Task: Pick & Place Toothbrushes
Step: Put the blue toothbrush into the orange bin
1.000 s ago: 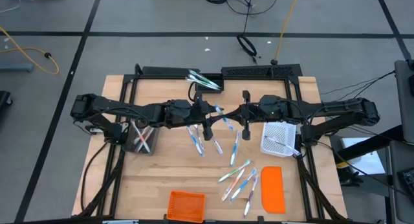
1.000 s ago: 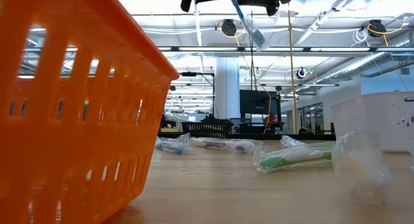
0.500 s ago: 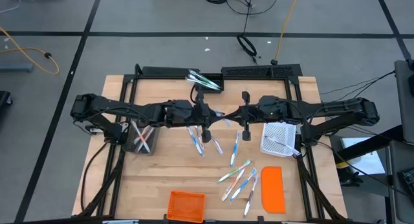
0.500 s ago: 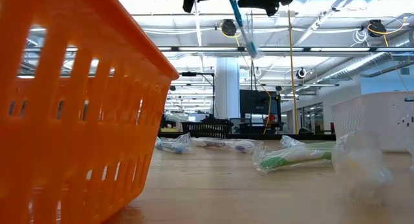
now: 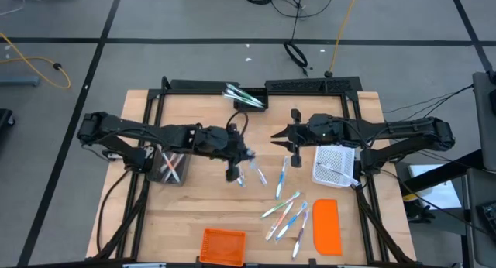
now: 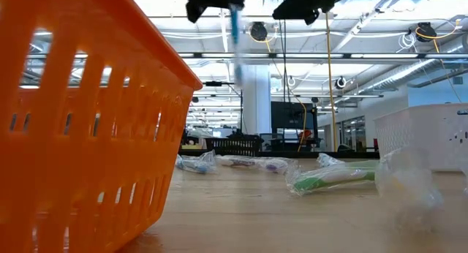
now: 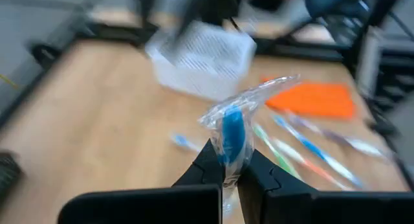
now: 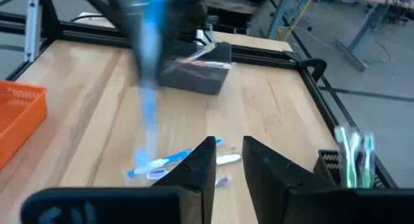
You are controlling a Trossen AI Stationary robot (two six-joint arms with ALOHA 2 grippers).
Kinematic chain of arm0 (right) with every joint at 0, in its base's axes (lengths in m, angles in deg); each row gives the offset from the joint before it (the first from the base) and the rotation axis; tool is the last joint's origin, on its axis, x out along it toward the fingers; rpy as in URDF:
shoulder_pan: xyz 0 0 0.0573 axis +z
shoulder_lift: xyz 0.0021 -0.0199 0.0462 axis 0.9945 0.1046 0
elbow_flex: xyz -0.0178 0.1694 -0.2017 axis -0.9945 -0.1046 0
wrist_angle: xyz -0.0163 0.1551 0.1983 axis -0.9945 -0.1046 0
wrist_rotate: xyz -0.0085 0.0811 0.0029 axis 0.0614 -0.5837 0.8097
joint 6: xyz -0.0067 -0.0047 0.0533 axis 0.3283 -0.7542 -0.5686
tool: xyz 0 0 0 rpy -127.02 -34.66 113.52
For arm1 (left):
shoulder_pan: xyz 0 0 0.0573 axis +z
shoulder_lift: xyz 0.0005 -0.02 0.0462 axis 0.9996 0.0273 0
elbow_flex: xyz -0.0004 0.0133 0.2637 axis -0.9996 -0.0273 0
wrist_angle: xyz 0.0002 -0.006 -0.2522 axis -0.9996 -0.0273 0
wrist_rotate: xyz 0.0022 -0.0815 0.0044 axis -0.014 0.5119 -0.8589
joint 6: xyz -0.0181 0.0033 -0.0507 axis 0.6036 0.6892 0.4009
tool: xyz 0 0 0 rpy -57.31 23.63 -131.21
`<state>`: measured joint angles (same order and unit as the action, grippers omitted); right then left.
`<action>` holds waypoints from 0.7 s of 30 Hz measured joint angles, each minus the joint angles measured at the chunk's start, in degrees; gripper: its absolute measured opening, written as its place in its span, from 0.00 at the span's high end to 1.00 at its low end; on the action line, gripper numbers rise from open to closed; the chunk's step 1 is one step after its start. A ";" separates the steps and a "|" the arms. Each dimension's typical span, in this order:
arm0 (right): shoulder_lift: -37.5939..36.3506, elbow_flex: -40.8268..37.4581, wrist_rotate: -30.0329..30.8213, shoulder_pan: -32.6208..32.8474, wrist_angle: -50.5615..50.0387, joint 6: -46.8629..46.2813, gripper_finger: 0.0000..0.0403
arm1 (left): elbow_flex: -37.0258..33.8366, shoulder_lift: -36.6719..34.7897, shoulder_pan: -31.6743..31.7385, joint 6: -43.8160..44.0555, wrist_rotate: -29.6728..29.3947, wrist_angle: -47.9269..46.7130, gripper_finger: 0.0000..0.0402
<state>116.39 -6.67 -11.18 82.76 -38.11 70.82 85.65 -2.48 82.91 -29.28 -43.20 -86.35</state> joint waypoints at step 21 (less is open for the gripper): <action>0.00 -0.02 -0.05 -1.75 -1.70 -6.99 0.82 | -0.02 -2.08 -17.81 18.73 9.83 -12.74 0.98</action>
<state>116.39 -6.69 -11.23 81.01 -39.81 63.82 85.63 -4.56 65.10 -10.55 -33.37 -99.09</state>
